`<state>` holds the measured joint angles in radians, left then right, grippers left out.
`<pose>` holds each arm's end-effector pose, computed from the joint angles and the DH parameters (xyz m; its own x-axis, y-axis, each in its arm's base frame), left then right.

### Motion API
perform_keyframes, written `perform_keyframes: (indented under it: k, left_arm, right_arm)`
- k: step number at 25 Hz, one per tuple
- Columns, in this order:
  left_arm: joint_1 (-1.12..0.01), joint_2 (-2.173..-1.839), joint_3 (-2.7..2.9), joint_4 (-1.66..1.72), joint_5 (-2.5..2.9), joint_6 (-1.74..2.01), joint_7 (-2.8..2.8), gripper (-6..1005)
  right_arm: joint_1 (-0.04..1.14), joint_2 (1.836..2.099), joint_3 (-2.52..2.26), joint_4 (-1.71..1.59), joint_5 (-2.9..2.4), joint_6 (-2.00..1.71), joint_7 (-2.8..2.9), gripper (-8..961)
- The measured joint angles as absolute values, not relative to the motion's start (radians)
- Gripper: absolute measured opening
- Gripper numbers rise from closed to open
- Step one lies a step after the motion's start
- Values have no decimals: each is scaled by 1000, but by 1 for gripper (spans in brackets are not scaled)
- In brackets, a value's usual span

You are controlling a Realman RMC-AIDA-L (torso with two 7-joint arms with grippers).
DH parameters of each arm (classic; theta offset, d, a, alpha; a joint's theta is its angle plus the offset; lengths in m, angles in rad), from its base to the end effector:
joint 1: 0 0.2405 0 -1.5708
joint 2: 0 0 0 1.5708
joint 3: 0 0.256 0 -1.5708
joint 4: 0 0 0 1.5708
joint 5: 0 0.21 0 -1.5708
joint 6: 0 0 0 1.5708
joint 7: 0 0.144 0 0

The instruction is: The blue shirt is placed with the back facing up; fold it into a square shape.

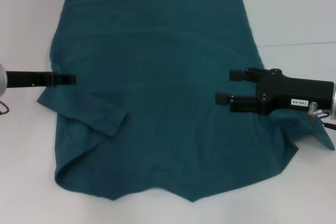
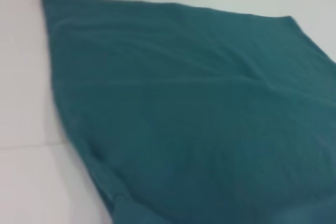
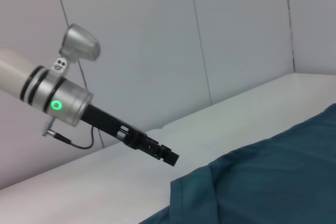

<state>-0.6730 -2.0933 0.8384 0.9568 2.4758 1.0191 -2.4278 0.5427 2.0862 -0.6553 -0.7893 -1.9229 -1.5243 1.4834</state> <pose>-0.2488 0.4321 0.0455 0.5264 0.7040 0.4768 0.8276 -0.2956 -0.4772 0.2430 0.3562 0.0322 0.7593 -0.2876 -0.5837 -0.4948 -0.8378 -0.2308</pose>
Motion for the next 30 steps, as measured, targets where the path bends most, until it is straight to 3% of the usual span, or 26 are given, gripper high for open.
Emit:
perform_keyframes:
  k: [30]
  left_arm:
    - [-726,-2080,778,618,2515,684,-2576,819]
  right_arm:
    - [545,2088,-663,-765,-1922,-1536,1468,913]
